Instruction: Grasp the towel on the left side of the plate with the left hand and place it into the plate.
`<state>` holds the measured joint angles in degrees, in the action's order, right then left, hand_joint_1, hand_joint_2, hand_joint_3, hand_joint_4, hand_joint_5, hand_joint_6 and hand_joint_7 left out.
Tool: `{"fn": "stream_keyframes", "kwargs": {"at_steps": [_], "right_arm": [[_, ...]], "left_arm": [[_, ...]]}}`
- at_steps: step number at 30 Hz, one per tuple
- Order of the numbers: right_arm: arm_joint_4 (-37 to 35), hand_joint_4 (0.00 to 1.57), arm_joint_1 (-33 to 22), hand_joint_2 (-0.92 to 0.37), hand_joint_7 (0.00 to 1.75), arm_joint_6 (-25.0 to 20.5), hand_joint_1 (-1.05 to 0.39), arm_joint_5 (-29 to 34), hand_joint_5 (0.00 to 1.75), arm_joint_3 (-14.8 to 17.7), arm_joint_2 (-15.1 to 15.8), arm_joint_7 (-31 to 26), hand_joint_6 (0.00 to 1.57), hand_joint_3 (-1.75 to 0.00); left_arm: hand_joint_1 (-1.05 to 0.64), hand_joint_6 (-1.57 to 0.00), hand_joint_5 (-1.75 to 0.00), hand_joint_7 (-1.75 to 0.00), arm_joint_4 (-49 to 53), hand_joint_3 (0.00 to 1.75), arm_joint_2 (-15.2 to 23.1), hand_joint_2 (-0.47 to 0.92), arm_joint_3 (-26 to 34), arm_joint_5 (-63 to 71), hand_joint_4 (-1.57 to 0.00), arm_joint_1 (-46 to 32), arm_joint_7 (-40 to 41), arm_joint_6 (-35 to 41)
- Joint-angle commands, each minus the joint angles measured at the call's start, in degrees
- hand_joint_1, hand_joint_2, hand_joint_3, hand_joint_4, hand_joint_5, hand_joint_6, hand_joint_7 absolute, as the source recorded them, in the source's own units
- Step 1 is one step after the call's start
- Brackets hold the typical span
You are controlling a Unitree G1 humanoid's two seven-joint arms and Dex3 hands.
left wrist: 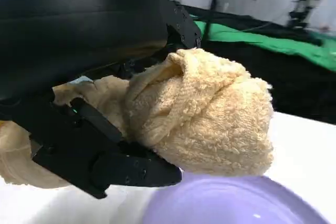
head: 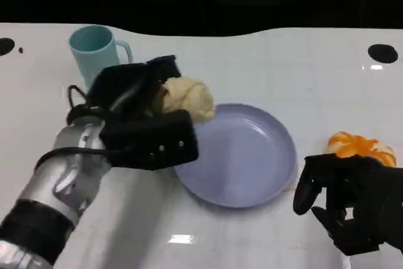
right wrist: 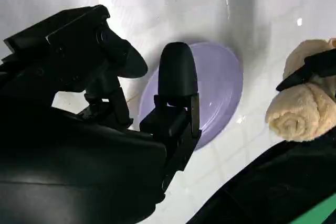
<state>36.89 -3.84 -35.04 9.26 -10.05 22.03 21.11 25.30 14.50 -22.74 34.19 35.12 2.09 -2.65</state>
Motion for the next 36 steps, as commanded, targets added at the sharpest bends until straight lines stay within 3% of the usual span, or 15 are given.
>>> {"fn": "stream_keyframes", "kwargs": {"at_steps": [1,11,14,17,18,19,20,23,25,26,28,32,36], "right_arm": [[0.4,0.72,-0.4,-0.57,1.42,0.2,0.00,-0.4,1.75,0.7,0.8,0.3,0.70,-1.08],[1.4,0.74,-0.7,-0.56,1.42,0.0,0.00,-0.5,1.75,1.0,0.7,0.5,0.71,-1.07],[1.6,0.74,-0.7,-0.56,1.42,-0.2,0.00,-0.7,1.75,1.1,0.6,0.5,0.72,-1.08],[1.7,0.75,-0.7,-0.56,1.43,-0.3,0.00,-0.8,1.75,1.3,0.6,0.6,0.73,-1.08],[1.7,0.75,-0.7,-0.56,1.42,-0.3,0.00,-0.8,1.75,1.3,0.7,0.6,0.73,-1.08],[1.8,0.75,-0.7,-0.56,1.42,-0.4,0.00,-0.9,1.75,1.3,0.7,0.6,0.73,-1.08],[2.0,0.75,-0.7,-0.55,1.42,-0.8,0.00,-0.9,1.75,1.3,0.8,0.6,0.72,-1.08],[2.3,0.74,-0.6,-0.56,1.42,-1.4,0.00,-0.9,1.75,1.2,1.1,0.8,0.72,-1.09],[2.4,0.74,-0.5,-0.55,1.41,-1.5,0.00,-0.8,1.75,1.2,1.3,0.9,0.71,-1.08],[2.3,0.74,-0.5,-0.55,1.41,-1.4,-0.01,-0.9,1.75,1.2,1.3,0.9,0.71,-1.09],[2.0,0.73,-0.7,-0.55,1.41,-0.9,0.00,-1.2,1.75,1.4,1.2,0.9,0.71,-1.09],[1.5,0.73,-0.8,-0.55,1.41,0.0,0.00,-1.3,1.75,1.3,1.4,0.8,0.71,-1.08],[1.4,0.73,-0.8,-0.56,1.42,0.4,0.00,-1.2,1.75,1.2,1.3,0.6,0.71,-1.08]], "left_arm": [[-0.21,-0.61,-1.75,-1.73,-4.9,0.85,-1.6,0.59,-1.2,0.8,-0.88,-0.6,-2.9,1.9],[-0.23,-0.59,-1.75,-1.75,-5.8,0.86,-7.4,0.55,-8.0,6.3,-0.88,0.0,-4.8,4.0],[-0.25,-0.57,-1.75,-1.74,-5.3,0.77,-8.5,0.60,-9.2,7.2,-0.86,-0.5,-4.9,4.3],[-0.28,-0.62,-1.75,-1.54,-4.8,0.60,-9.1,0.71,-10.1,7.1,-0.86,-0.6,-6.2,4.8],[-0.28,-0.69,-1.75,-1.28,-4.8,0.55,-9.4,0.74,-10.2,6.6,-0.83,-0.6,-7.8,5.5],[-0.27,-0.78,-1.71,-0.91,-4.9,0.47,-9.6,0.79,-10.3,6.2,-0.73,-0.5,-9.2,6.1],[-0.26,-0.84,-1.68,-0.72,-5.0,0.42,-9.7,0.82,-10.4,5.9,-0.69,-0.5,-10.3,6.4],[-0.28,-0.74,-1.34,-0.25,-5.5,0.22,-9.0,0.90,-11.4,6.6,-0.50,-0.1,-12.9,6.8],[-0.33,-0.59,-1.01,-0.08,-5.8,0.17,-8.3,0.92,-12.4,7.9,-0.35,0.3,-14.3,7.1],[-0.37,-0.50,-0.79,-0.04,-5.9,0.15,-8.0,0.92,-12.8,8.7,-0.30,0.4,-14.7,7.4],[-0.44,-0.36,-0.52,-0.01,-6.2,0.13,-7.6,0.92,-13.5,10.2,-0.25,0.6,-15.3,8.1],[-0.54,-0.23,-0.40,0.00,-6.4,0.09,-7.1,0.92,-13.9,12.4,-0.15,0.5,-14.8,8.5],[-0.60,-0.19,-0.38,0.00,-7.1,0.08,-6.4,0.92,-13.9,14.3,-0.10,0.4,-14.7,8.6]]}}
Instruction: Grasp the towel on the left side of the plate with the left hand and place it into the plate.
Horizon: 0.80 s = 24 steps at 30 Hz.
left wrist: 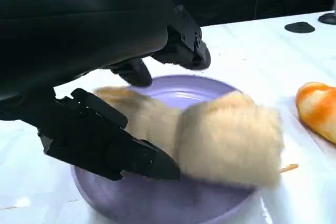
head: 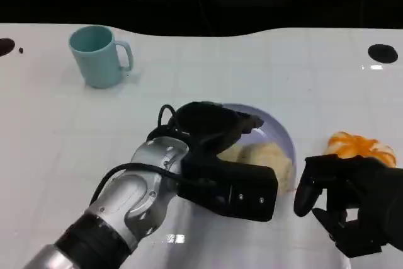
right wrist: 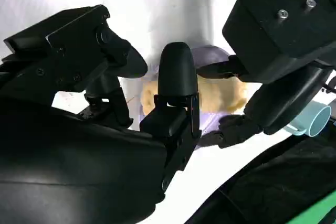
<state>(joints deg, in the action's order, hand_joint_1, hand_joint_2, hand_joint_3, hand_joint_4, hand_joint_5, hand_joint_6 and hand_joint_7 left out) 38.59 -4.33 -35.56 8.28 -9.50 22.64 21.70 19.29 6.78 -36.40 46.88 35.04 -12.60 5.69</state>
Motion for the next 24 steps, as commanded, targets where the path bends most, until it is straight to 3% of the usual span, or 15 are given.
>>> {"fn": "stream_keyframes", "kwargs": {"at_steps": [1,7,15,17,20,24], "right_arm": [[-0.4,0.73,-0.4,-0.56,1.42,1.0,0.00,-0.3,1.75,0.7,0.7,0.0,0.72,-1.08],[-0.2,0.73,-0.3,-0.56,1.43,0.8,0.00,-0.2,1.75,0.6,0.7,0.1,0.71,-1.08],[-1.3,0.74,-0.3,-0.56,1.44,2.2,0.00,-0.7,1.75,0.9,0.4,0.0,0.71,-1.09],[-1.4,0.74,-0.2,-0.56,1.44,1.9,0.01,-0.7,1.75,0.8,0.2,-0.1,0.71,-1.09],[-1.7,0.74,0.1,-0.56,1.44,1.8,0.01,-0.7,1.75,0.6,0.1,-0.1,0.71,-1.09],[-1.7,0.74,0.4,-0.56,1.44,2.0,0.01,-0.4,1.75,0.4,0.5,-0.1,0.71,-1.10]], "left_arm": [[-0.62,-0.17,-0.38,0.00,-1.4,0.08,1.4,0.92,-0.1,1.8,-0.09,0.5,-0.5,0.4],[-0.66,-0.16,-0.39,-0.01,-4.3,0.06,3.1,0.92,1.8,-0.2,-0.06,-0.1,-3.1,0.3],[-0.57,-0.31,-0.50,-0.07,-13.9,0.16,6.8,0.92,8.6,-9.4,-0.17,-3.8,-10.1,0.9],[-0.50,-0.38,-0.54,-0.09,-15.8,0.19,7.8,0.92,11.8,-14.5,-0.22,-6.0,-10.8,-1.7],[-0.38,-0.60,-0.70,-0.16,-18.2,0.14,8.0,0.92,17.0,-22.3,-0.46,-10.4,-10.2,-4.2],[-0.31,-0.70,-0.81,-0.17,-23.6,0.18,7.3,0.92,22.4,-31.3,-0.57,-15.4,-12.1,-0.5]]}}
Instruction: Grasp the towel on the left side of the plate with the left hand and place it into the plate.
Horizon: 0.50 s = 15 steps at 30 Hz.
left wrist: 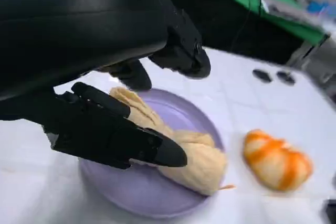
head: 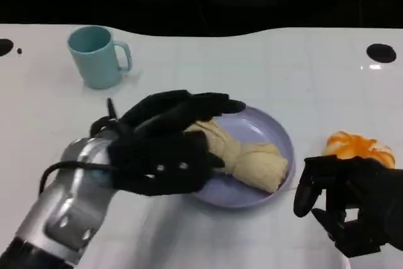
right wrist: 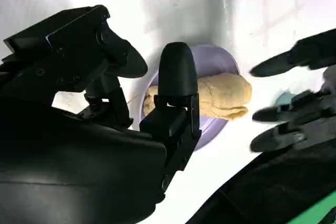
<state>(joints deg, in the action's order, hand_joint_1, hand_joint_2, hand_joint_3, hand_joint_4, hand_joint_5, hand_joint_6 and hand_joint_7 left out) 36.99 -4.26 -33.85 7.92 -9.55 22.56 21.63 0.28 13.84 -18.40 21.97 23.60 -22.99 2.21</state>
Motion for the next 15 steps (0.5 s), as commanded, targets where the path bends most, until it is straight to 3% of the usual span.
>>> {"fn": "stream_keyframes", "kwargs": {"at_steps": [1,5,7,10,11,12,15], "right_arm": [[-0.2,0.74,0.3,-0.56,1.44,0.3,0.01,-0.1,1.75,0.4,0.5,0.0,0.71,-1.10],[-0.1,0.73,0.4,-0.56,1.44,-0.1,0.01,0.0,1.75,0.3,0.6,0.0,0.70,-1.10],[-0.3,0.73,0.4,-0.55,1.44,0.2,0.01,0.2,1.75,0.2,0.7,0.0,0.70,-1.10],[-0.4,0.73,0.5,-0.55,1.44,0.0,0.01,0.1,1.75,0.1,0.6,0.0,0.70,-1.10],[-0.4,0.73,0.6,-0.55,1.44,-0.2,0.01,0.0,1.75,0.1,0.5,0.0,0.71,-1.10],[-0.5,0.73,0.6,-0.55,1.44,-0.2,0.01,-0.1,1.75,0.2,0.4,0.0,0.71,-1.10],[-0.4,0.73,0.5,-0.56,1.44,-0.1,0.01,0.0,1.75,0.0,0.3,-0.1,0.71,-1.10]], "left_arm": [[-0.28,-0.72,-0.82,-0.17,-6.2,0.21,0.2,0.92,5.3,-8.0,-0.59,-5.0,-2.2,4.5],[-0.17,-0.81,-0.90,-0.20,-10.8,0.29,-0.3,0.92,9.3,-15.8,-0.70,-8.7,-3.3,8.0],[-0.15,-0.86,-1.02,-0.23,-12.6,0.35,-0.1,0.89,10.5,-18.4,-0.71,-10.0,-3.6,9.5],[-0.15,-0.92,-1.13,-0.34,-16.9,0.71,0.6,0.72,13.7,-24.6,-0.72,-13.2,-5.0,14.2],[-0.16,-0.92,-1.17,-0.44,-18.4,0.85,1.2,0.65,14.5,-26.0,-0.72,-14.3,-5.5,15.5],[-0.16,-0.87,-1.24,-0.64,-19.8,0.98,1.9,0.59,15.1,-27.0,-0.73,-15.3,-5.9,16.7],[-0.14,-0.78,-1.47,-1.10,-25.2,1.13,3.7,0.53,17.5,-31.9,-0.73,-18.5,-6.9,23.8]]}}
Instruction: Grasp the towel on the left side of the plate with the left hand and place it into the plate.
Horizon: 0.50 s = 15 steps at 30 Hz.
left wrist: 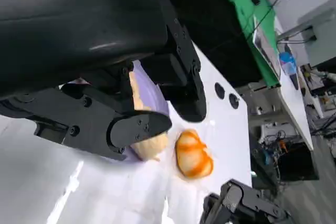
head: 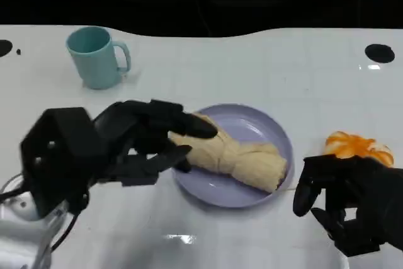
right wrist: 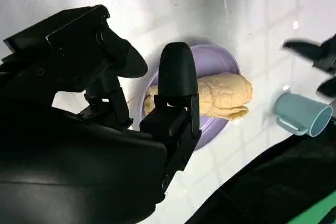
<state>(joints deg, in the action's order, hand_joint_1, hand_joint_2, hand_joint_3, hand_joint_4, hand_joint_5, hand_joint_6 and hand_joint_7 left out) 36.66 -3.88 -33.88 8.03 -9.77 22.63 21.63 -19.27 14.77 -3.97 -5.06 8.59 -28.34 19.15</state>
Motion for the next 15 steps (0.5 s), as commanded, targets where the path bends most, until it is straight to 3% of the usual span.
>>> {"fn": "stream_keyframes", "kwargs": {"at_steps": [1,9,12,15], "right_arm": [[-0.1,0.73,0.1,-0.56,1.44,0.0,0.01,-0.1,1.75,0.2,0.3,-0.1,0.70,-1.10],[-0.8,0.73,0.3,-0.57,1.43,0.2,0.01,-0.7,1.75,0.5,-0.2,-0.2,0.70,-1.09],[-1.1,0.73,-0.1,-0.57,1.44,1.1,0.02,-1.1,1.75,1.0,-0.3,-0.3,0.70,-1.08],[-1.3,0.72,-0.5,-0.57,1.45,1.5,0.02,-1.4,1.75,1.6,-0.2,-0.2,0.70,-1.08]], "left_arm": [[-0.12,-0.78,-1.51,-1.17,-7.8,1.16,3.4,0.51,3.9,-6.2,-0.74,-4.8,-1.4,9.1],[-0.06,-0.81,-1.73,-1.49,-17.9,1.41,5.1,0.42,8.1,-11.4,-0.80,-12.6,1.7,18.2],[-0.04,-0.83,-1.75,-1.57,-19.3,1.42,5.0,0.43,8.3,-12.0,-0.87,-14.3,3.3,19.9],[-0.03,-0.76,-1.75,-1.63,-20.0,1.39,5.1,0.46,7.6,-11.7,-0.85,-15.1,4.4,20.8]]}}
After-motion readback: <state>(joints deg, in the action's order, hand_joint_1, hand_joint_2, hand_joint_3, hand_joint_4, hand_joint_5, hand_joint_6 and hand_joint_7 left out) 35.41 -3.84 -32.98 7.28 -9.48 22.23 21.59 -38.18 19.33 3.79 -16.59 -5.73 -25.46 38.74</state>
